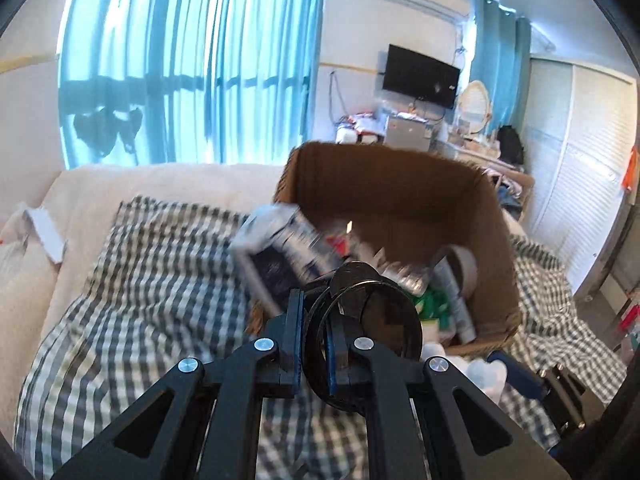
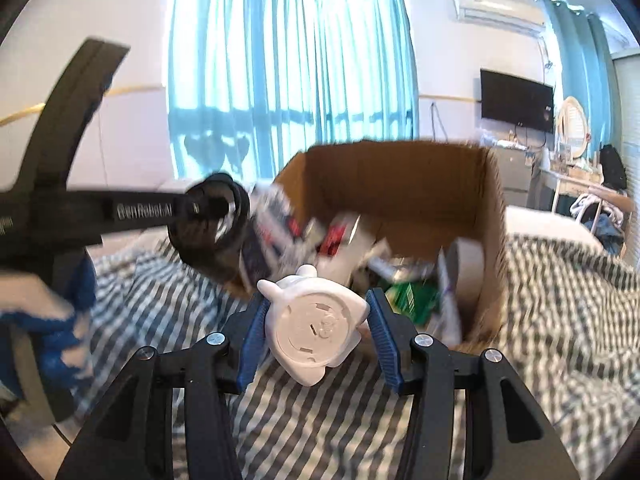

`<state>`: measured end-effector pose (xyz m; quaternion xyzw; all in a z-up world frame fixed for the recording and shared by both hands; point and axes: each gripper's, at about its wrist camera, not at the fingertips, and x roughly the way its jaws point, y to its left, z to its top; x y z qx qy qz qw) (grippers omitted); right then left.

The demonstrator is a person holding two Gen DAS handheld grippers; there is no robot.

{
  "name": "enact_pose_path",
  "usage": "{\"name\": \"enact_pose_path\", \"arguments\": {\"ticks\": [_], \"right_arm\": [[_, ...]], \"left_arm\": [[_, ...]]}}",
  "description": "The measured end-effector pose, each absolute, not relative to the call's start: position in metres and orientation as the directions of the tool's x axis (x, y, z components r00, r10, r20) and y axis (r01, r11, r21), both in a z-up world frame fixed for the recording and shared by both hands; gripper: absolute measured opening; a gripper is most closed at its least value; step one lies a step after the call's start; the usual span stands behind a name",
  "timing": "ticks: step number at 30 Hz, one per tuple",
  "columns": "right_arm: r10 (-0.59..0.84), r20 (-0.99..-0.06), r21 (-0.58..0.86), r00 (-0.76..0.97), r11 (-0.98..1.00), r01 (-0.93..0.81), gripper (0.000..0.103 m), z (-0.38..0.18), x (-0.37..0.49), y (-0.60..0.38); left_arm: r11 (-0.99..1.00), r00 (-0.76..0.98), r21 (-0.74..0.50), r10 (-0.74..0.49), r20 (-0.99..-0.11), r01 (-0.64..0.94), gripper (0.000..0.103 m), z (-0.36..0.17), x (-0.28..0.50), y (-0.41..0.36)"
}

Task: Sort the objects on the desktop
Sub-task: 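Lift the black object and white figurine and carry both over the box, then open both tools to drop the black object and figurine into the box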

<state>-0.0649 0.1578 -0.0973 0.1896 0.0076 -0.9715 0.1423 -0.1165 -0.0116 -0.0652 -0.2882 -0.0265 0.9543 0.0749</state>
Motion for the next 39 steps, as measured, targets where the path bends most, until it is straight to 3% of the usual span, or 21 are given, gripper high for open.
{"name": "enact_pose_path", "arguments": {"ticks": [10,17,23,26,28,33,39], "right_arm": [[-0.187,-0.319,0.011,-0.929,-0.981,0.193,0.048,-0.060,-0.118,0.178],[-0.130,-0.365,0.032,-0.922,-0.991,0.127,0.048,-0.067,-0.163,0.195],[-0.104,-0.439,0.037,-0.892,-0.995,0.098,0.049,-0.090,-0.188,0.199],[-0.104,-0.440,0.035,-0.892,-0.994,0.099,0.057,-0.097,-0.187,0.201],[-0.100,-0.432,0.037,-0.896,-0.995,0.093,0.062,-0.096,-0.185,0.203],[-0.089,-0.388,0.070,-0.917,-0.995,0.067,0.078,-0.079,-0.169,0.209],[-0.063,-0.341,0.073,-0.938,-0.996,0.041,0.092,-0.050,-0.144,0.213]], "left_arm": [[-0.976,-0.847,-0.054,0.211,-0.489,-0.212,0.009,-0.043,-0.161,0.019],[-0.969,-0.842,-0.053,0.235,-0.485,-0.240,0.009,-0.048,-0.203,0.034],[-0.966,-0.806,-0.078,0.250,-0.537,-0.247,0.011,-0.074,-0.236,0.042],[-0.960,-0.766,-0.120,0.274,-0.582,-0.253,0.035,-0.086,-0.249,0.039],[-0.963,-0.766,-0.136,0.266,-0.585,-0.231,0.061,-0.090,-0.249,0.033],[-0.975,-0.813,-0.099,0.222,-0.538,-0.200,0.083,-0.075,-0.235,0.025],[-0.977,-0.854,-0.108,0.213,-0.474,-0.184,0.097,-0.043,-0.214,0.010]]}}
